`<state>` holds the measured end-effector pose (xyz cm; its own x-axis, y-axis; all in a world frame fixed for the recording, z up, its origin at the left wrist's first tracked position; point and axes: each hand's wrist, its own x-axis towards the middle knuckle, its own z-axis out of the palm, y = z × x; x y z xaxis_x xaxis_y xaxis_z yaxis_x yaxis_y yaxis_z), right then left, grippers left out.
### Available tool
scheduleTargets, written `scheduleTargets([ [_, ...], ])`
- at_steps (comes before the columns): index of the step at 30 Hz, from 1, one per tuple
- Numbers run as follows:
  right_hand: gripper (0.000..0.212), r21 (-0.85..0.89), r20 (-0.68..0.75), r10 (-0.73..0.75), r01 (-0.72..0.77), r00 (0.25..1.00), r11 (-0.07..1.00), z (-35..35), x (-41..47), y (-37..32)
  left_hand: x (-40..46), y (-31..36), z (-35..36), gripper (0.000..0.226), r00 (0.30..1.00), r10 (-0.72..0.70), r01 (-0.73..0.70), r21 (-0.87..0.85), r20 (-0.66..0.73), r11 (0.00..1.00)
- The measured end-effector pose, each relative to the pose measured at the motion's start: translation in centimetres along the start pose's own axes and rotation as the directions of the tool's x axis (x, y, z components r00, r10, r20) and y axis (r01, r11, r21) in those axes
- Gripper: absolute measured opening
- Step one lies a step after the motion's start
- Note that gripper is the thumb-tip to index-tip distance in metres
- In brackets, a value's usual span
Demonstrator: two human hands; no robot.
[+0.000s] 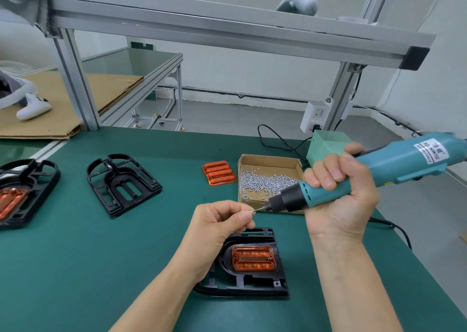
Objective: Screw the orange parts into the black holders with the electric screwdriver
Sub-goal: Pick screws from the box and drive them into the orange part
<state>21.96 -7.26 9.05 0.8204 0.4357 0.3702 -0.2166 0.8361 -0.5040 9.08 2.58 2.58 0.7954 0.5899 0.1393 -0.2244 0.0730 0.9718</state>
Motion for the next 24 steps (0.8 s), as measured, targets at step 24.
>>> scheduleTargets([
  [24,0.016,0.005,-0.104,-0.035,0.036,0.994,0.999,0.3,-0.4,1.2,0.0,-0.5,-0.5,0.017,0.986,0.142,-0.109,0.292,-0.093,0.950],
])
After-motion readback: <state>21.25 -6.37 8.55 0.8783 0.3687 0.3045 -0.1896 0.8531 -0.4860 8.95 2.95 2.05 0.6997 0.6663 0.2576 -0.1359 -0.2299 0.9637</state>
